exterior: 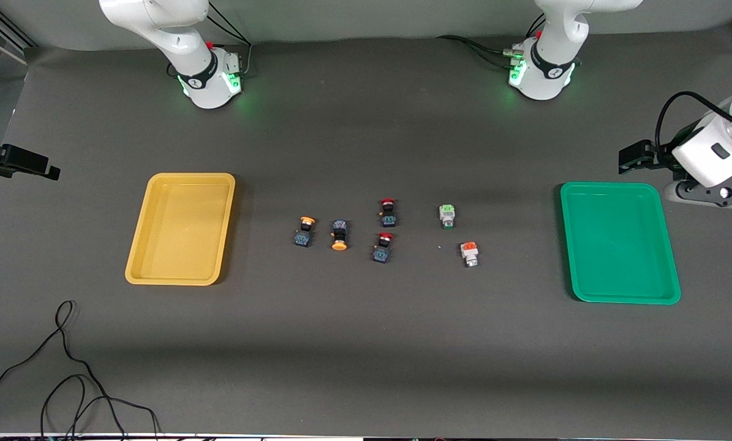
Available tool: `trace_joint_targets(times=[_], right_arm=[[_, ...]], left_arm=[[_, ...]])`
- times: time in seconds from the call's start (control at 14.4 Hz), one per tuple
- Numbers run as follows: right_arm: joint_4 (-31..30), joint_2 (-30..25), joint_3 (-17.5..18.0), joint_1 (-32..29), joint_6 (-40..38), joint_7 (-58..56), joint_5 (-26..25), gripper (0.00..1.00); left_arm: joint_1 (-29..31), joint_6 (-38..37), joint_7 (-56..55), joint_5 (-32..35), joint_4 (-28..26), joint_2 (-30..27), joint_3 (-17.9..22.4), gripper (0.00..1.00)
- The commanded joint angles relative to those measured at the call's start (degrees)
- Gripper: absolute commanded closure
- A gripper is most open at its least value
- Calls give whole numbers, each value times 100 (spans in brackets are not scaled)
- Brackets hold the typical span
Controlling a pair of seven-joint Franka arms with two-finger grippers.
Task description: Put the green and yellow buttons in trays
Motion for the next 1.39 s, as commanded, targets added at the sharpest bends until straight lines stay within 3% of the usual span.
trace_joint_targets(times=[0.0,0.14,0.9,1.18,1.32], right_arm=[[76,10,-22,25,-99,-107,-96,0],[93,36,4,87,-99,-99,-280,0],[67,10,39,104,-117,111,-263,0],[84,19,66,708,-99,1095,0,0],[67,45,66,1156,-64,1656,149,0]], left_arm=[[-89,72,-80,-35,22,-63,69,0],[-98,125,-81,-9,84,-45,69,0],[-107,160,-432,-44,92,-45,69,0],[-177,143,-476,-296,40,-37,7,0],[-300,195,-502,-439,-336,-124,-159,0]])
